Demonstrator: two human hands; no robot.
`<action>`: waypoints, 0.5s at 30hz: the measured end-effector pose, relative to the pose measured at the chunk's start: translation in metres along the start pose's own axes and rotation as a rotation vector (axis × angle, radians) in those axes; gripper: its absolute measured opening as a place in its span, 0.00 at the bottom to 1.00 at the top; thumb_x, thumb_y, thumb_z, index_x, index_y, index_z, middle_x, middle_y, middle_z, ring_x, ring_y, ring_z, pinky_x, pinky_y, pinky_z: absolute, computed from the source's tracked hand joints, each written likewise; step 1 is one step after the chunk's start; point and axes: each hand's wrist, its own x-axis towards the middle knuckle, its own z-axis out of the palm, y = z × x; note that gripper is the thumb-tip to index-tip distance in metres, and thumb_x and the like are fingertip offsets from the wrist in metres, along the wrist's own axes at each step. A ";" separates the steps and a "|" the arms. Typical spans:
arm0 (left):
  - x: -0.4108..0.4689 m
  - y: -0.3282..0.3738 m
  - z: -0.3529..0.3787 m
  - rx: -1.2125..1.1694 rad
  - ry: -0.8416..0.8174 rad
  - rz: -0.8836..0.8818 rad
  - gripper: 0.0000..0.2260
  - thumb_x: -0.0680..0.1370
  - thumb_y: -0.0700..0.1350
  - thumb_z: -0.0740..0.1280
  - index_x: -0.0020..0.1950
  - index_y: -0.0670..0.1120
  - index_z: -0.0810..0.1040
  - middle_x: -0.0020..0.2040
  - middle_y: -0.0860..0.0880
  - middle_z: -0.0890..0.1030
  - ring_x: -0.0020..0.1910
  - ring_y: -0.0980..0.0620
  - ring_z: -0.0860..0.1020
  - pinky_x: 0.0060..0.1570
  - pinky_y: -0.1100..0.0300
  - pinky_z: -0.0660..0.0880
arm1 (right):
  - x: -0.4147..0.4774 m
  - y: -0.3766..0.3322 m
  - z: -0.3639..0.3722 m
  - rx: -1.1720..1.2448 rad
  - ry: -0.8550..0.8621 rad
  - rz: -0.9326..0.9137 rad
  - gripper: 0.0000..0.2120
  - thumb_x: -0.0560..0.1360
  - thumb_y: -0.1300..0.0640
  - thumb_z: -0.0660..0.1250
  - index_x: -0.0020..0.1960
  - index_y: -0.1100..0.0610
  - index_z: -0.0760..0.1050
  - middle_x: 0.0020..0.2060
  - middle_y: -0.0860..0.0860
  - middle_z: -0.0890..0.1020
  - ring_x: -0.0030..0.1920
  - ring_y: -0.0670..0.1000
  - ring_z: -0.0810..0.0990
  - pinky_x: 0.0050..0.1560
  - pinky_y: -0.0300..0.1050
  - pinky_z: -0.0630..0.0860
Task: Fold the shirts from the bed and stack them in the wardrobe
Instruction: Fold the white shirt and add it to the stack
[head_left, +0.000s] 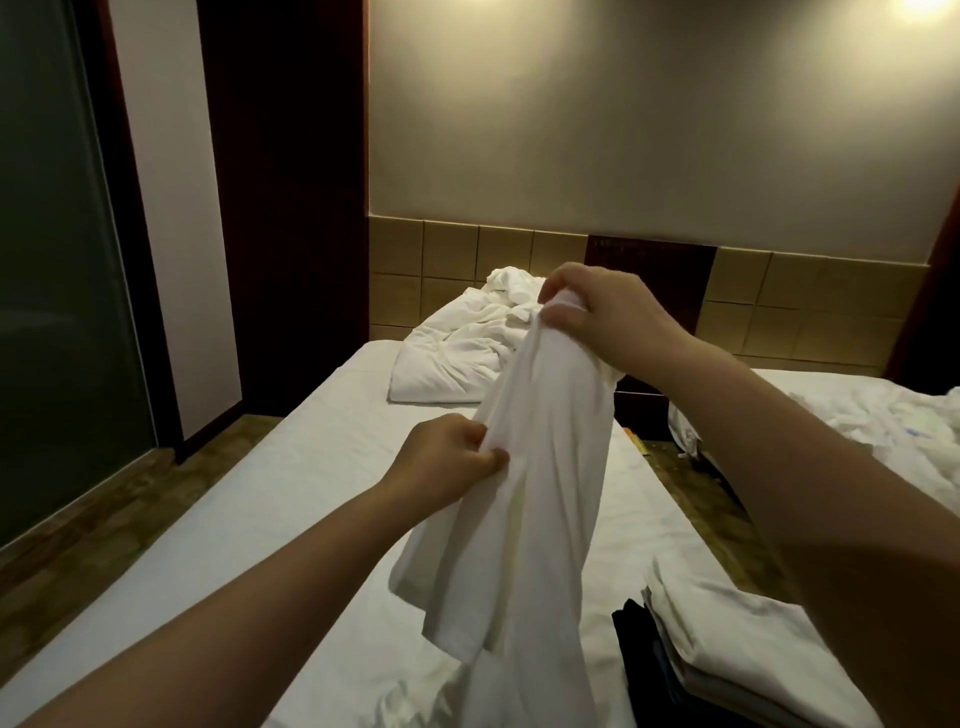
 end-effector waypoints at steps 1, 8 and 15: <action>-0.001 -0.003 0.003 -0.008 0.005 -0.001 0.14 0.76 0.52 0.66 0.48 0.42 0.83 0.46 0.44 0.81 0.45 0.47 0.78 0.51 0.51 0.76 | -0.002 0.001 0.000 0.029 0.004 0.010 0.09 0.75 0.52 0.66 0.54 0.54 0.77 0.50 0.48 0.77 0.51 0.48 0.73 0.52 0.42 0.68; 0.002 -0.032 -0.019 -0.393 -0.022 -0.025 0.29 0.68 0.61 0.67 0.44 0.33 0.79 0.38 0.45 0.75 0.39 0.51 0.72 0.42 0.56 0.69 | -0.011 0.024 -0.013 0.113 -0.097 0.133 0.10 0.70 0.52 0.72 0.50 0.47 0.77 0.50 0.43 0.75 0.52 0.47 0.71 0.56 0.45 0.69; 0.019 -0.015 -0.070 -0.229 0.223 0.191 0.12 0.76 0.47 0.67 0.36 0.44 0.80 0.30 0.52 0.76 0.33 0.56 0.71 0.35 0.63 0.66 | -0.013 0.039 -0.028 0.129 -0.258 0.415 0.17 0.75 0.48 0.66 0.59 0.56 0.76 0.48 0.52 0.77 0.51 0.54 0.76 0.52 0.47 0.73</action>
